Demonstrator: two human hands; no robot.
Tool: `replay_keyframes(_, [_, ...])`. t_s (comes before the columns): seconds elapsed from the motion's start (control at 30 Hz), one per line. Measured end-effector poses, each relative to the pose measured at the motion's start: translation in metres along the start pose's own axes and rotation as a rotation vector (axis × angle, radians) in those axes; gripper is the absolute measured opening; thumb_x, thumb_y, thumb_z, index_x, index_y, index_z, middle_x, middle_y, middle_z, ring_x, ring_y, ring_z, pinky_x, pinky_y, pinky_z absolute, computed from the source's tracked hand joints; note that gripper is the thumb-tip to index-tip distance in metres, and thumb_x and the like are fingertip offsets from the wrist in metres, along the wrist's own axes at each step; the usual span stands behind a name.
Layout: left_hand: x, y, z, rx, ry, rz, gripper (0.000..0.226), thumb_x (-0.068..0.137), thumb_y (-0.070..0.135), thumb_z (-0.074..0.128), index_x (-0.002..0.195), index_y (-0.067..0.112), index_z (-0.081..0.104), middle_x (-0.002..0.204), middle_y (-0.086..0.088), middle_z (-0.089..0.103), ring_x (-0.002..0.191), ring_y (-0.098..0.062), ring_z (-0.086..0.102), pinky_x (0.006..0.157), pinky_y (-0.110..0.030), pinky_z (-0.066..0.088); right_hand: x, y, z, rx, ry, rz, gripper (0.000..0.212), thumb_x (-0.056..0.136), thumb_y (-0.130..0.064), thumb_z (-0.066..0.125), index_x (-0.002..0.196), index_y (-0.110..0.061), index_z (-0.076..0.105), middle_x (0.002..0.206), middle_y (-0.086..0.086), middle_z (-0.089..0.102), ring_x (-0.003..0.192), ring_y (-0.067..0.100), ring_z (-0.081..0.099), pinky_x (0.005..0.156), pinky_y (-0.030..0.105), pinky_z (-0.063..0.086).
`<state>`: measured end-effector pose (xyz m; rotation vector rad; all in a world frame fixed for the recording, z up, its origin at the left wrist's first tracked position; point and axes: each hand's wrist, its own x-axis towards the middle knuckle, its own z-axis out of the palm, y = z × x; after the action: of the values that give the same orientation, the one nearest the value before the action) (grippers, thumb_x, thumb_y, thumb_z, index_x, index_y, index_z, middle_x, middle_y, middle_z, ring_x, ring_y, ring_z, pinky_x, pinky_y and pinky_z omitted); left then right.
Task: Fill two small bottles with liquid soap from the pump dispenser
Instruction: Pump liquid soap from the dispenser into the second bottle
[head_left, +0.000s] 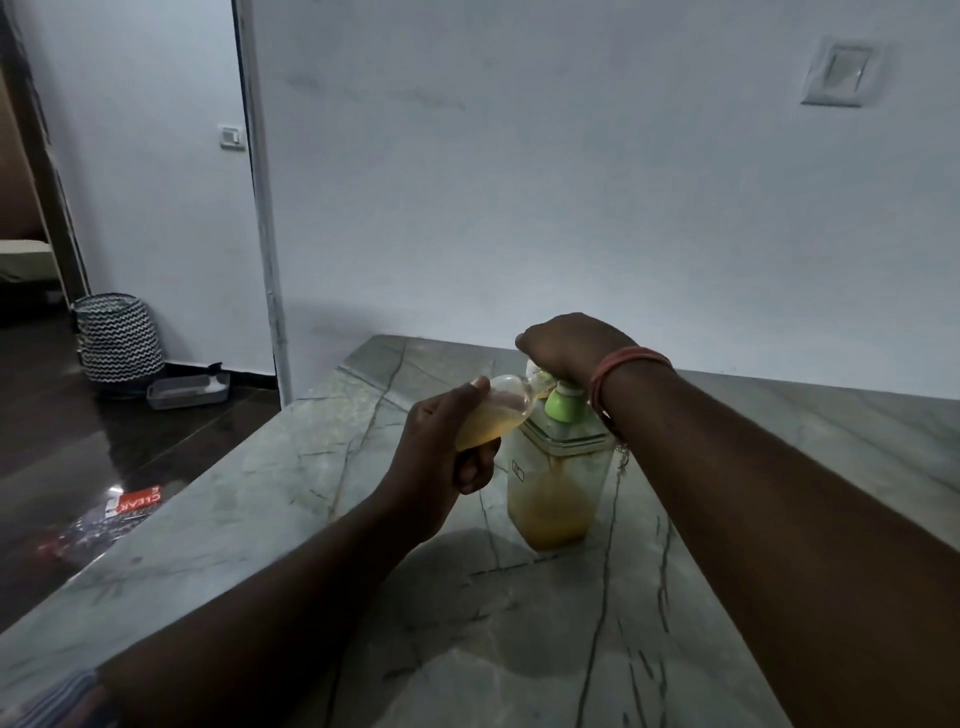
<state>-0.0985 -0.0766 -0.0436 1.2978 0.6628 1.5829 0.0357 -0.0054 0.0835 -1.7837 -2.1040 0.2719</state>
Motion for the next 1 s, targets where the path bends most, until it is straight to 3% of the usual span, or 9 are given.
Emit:
replay_keyframes(0.13, [-0.0002,0.0014,0.0003,0.002,-0.001,0.004,0.04,0.099,0.043,0.059,0.091,0.009,0.079,0.053,-0.009,0.049,0.039,-0.014,0.037,0.043,-0.022,0.031,-0.0018,-0.0029,-0.0024,-0.044,-0.011,-0.016,0.026,0.088,-0.035,0.042,0.08,-0.016,0.058,0.087,0.005,0.054,0.079,0.021,0.053,0.06,0.028,0.033])
replay_keyframes(0.3, [-0.004,0.0025,0.0003,-0.02,-0.036,-0.018,0.042,0.096,0.048,0.061,0.094,0.011,0.079,0.054,-0.008,0.051,0.04,-0.014,0.038,0.043,-0.022,0.032,-0.0047,-0.0048,-0.0072,-0.033,-0.061,0.01,0.024,0.088,-0.038,0.049,0.082,-0.017,0.058,0.08,0.0,0.053,0.067,0.013,0.051,0.049,0.024,0.029])
replay_keyframes(0.43, [-0.0022,-0.0007,0.0006,-0.003,-0.033,-0.011,0.04,0.093,0.052,0.061,0.09,0.017,0.081,0.056,-0.008,0.051,0.042,-0.014,0.04,0.044,-0.022,0.035,-0.0003,-0.0039,-0.0046,0.03,-0.027,0.01,0.024,0.084,-0.036,0.051,0.073,-0.016,0.06,0.077,0.0,0.062,0.066,0.015,0.057,0.05,0.025,0.033])
replay_keyframes(0.77, [-0.0034,0.0028,0.0017,0.007,-0.006,-0.004,0.04,0.091,0.051,0.064,0.09,0.014,0.079,0.054,-0.007,0.052,0.041,-0.015,0.041,0.044,-0.022,0.035,-0.004,-0.0024,-0.0025,0.049,-0.05,0.031,0.025,0.087,-0.037,0.047,0.083,-0.017,0.062,0.079,0.0,0.057,0.067,0.014,0.053,0.051,0.024,0.031])
replay_keyframes(1.0, [-0.0035,0.002,0.0018,0.019,-0.007,-0.005,0.041,0.089,0.053,0.063,0.087,0.016,0.079,0.054,-0.008,0.049,0.041,-0.015,0.039,0.044,-0.023,0.034,-0.0017,-0.0026,-0.0047,0.057,-0.019,0.026,0.021,0.081,-0.035,0.05,0.074,-0.017,0.059,0.079,0.001,0.061,0.066,0.017,0.057,0.051,0.025,0.035])
